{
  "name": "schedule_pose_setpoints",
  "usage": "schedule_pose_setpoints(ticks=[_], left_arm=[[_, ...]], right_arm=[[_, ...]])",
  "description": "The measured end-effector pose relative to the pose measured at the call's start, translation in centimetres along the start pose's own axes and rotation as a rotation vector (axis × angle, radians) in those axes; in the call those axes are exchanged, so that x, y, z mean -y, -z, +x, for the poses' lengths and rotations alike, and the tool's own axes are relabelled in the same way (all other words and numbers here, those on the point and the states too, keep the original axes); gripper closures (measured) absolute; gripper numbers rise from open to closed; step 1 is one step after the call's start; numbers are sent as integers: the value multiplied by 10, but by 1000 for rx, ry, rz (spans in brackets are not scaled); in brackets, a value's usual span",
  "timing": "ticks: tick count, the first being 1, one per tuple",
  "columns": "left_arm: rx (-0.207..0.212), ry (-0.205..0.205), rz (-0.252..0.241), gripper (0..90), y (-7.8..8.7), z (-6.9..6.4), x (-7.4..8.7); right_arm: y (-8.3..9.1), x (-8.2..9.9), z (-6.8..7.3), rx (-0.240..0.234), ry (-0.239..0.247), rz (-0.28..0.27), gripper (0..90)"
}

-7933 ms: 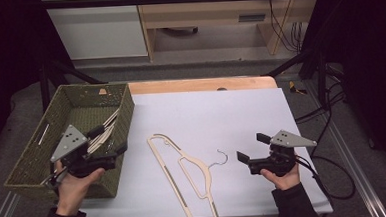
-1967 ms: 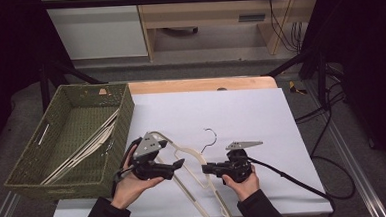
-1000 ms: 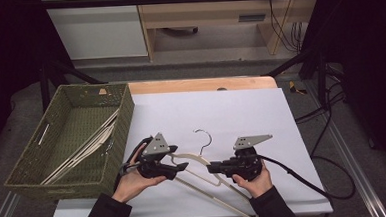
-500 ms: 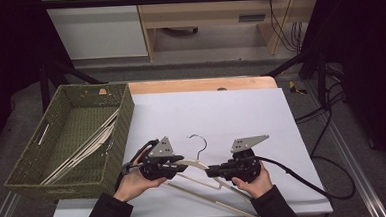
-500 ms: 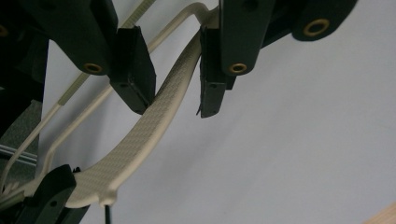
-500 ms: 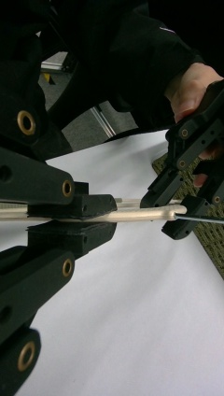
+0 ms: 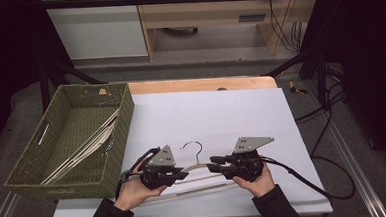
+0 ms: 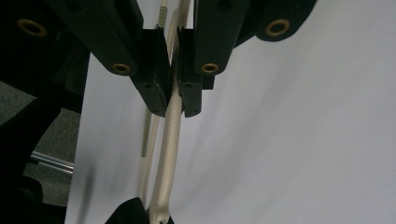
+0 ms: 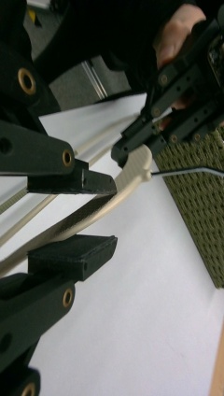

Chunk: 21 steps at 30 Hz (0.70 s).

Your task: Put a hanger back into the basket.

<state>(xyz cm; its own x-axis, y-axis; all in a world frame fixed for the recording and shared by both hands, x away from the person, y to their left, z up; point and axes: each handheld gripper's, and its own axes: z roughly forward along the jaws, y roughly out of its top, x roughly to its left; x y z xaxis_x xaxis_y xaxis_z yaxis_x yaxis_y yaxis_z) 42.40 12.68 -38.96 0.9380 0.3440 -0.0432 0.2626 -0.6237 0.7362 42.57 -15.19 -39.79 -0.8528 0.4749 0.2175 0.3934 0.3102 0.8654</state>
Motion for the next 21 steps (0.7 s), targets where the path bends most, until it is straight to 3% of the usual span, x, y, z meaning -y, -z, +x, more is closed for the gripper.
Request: schedule_pose_setpoints(ticks=[2,5,8,12,17,21], left_arm=[[21,12,-10,860,0,-2,1],[-27,17,-4,869,1,-6,2],[-42,45,-34,869,7,-6,3],[-112,53,-71,869,17,-9,4],[-144,61,-119,869,28,-10,3],[-175,65,-139,869,39,-9,3]], right_arm=[[2,0,0,25,15,-16,646],[7,-2,1,52,31,-37,587],[13,-3,2,82,35,-65,508],[23,-1,-1,142,36,-106,417],[37,4,-11,233,2,-170,246],[43,9,-17,292,-14,-169,144]])
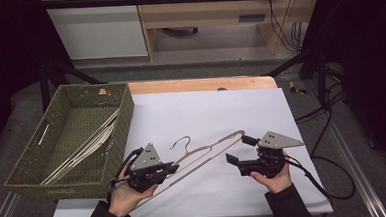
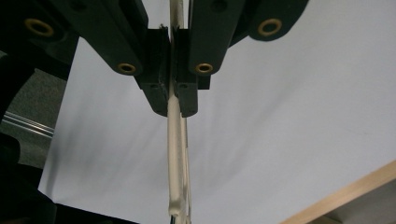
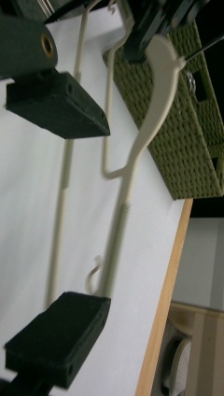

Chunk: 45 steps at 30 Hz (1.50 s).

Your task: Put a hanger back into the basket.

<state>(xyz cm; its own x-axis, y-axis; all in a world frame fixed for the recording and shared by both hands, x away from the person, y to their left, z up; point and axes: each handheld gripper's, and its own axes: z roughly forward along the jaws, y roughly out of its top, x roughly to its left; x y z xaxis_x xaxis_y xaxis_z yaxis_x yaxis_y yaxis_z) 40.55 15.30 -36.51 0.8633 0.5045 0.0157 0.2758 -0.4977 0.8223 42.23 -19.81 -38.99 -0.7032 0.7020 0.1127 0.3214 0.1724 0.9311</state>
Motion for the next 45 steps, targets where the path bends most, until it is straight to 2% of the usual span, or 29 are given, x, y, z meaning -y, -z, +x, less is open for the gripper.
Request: schedule_pose_setpoints(ticks=[5,6,9,13,16,20,25,28,32,35,39,45], left_arm=[[-38,24,-41,869,17,7,-2],[-45,27,-49,869,21,9,-2],[-73,43,-72,869,30,12,-3],[-83,54,-96,869,41,16,-5],[-91,47,-110,869,47,17,-10],[-104,36,-135,869,56,19,-17],[-131,27,-133,869,68,28,-30],[-155,6,-120,869,81,35,-40],[-165,-5,-120,870,94,44,-49],[-194,-22,-106,870,107,53,-55],[-248,-26,-106,870,120,65,-57],[-295,-16,-101,870,140,87,-50]], right_arm=[[6,5,-10,52,-41,7,104],[7,6,-12,57,-33,6,94],[9,7,-16,80,-50,3,70],[13,8,-21,105,-62,-1,47],[17,8,-23,126,-61,-5,36],[20,6,-24,131,-62,-13,32],[24,5,-25,136,-60,-19,33],[26,4,-26,133,-60,-27,33],[26,4,-25,137,-66,-29,33],[25,4,-26,134,-63,-22,33],[25,4,-26,132,-69,-21,34],[27,4,-26,132,-69,-28,32]])
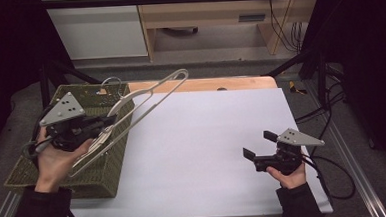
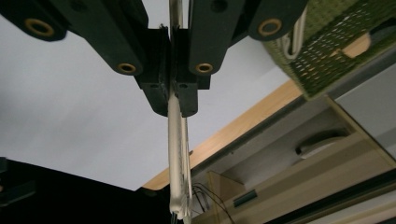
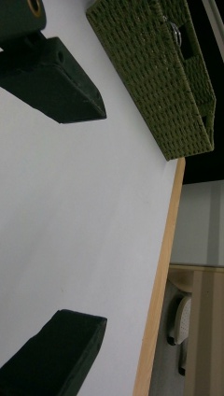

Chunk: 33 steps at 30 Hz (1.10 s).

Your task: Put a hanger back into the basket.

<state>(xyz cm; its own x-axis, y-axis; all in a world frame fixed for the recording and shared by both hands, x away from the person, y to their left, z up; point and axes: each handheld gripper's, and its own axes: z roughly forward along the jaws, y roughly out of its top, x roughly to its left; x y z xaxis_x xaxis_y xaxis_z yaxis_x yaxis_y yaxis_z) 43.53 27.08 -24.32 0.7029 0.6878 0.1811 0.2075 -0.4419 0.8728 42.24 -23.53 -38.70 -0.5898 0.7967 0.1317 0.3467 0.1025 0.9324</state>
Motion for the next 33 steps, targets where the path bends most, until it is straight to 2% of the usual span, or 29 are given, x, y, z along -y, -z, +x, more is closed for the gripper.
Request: schedule_pose_setpoints(ticks=[7,14,20,24,28,31,33], left_arm=[[-44,15,1,869,19,29,16],[-79,30,40,869,29,55,36],[-118,39,84,869,32,77,55],[-128,61,80,869,33,89,69],[-149,56,88,869,33,101,81],[-146,80,93,869,34,107,90],[-153,80,105,869,34,111,95]], right_arm=[[1,0,0,-4,-4,-5,34],[0,0,0,-2,-4,-1,35],[-1,0,0,-6,-5,3,36],[-2,0,0,-5,-7,2,35],[-3,1,0,-4,-3,4,35],[-2,1,0,-3,-3,4,35],[-2,1,0,-3,-3,3,36]])
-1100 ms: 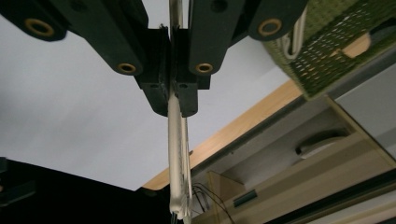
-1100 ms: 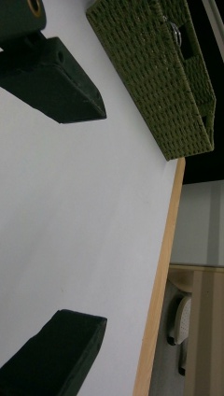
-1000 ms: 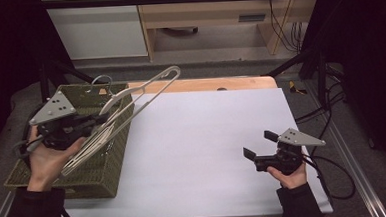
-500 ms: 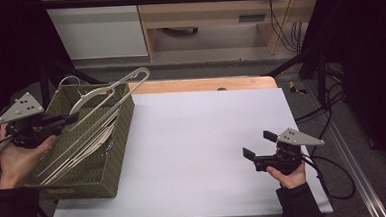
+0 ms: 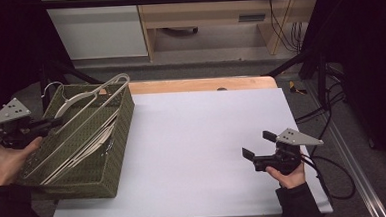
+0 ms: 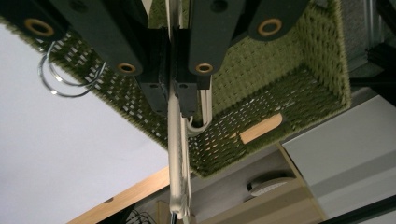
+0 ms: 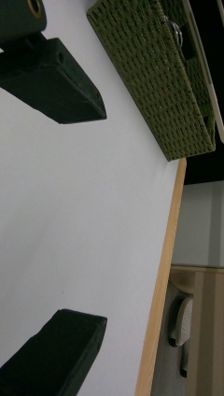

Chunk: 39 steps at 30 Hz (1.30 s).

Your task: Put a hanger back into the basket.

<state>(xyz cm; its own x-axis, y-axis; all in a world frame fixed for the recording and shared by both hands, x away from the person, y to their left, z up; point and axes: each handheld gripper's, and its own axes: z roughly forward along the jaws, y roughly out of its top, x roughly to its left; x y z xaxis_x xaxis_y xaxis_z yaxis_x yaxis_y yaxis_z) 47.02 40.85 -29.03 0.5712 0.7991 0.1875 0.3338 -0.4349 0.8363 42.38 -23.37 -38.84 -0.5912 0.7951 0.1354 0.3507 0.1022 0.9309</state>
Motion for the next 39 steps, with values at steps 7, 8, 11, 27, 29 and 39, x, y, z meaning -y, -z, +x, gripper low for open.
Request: schedule_pose_setpoints(ticks=[7,8,11,27,29,39], left_arm=[[-21,-6,40,869,-6,7,15],[-21,-12,42,869,-8,7,16],[-31,-31,68,869,-15,3,20],[-53,0,129,868,-53,-15,60],[-54,5,139,864,-56,-17,63],[-26,39,272,805,-65,-18,68]], right_arm=[[-1,0,0,-2,1,3,36],[-1,1,0,-2,1,3,36],[-2,1,1,-1,0,5,36],[-2,1,2,-5,0,6,38],[-1,1,1,-8,2,1,39],[0,1,1,-13,5,3,39]])
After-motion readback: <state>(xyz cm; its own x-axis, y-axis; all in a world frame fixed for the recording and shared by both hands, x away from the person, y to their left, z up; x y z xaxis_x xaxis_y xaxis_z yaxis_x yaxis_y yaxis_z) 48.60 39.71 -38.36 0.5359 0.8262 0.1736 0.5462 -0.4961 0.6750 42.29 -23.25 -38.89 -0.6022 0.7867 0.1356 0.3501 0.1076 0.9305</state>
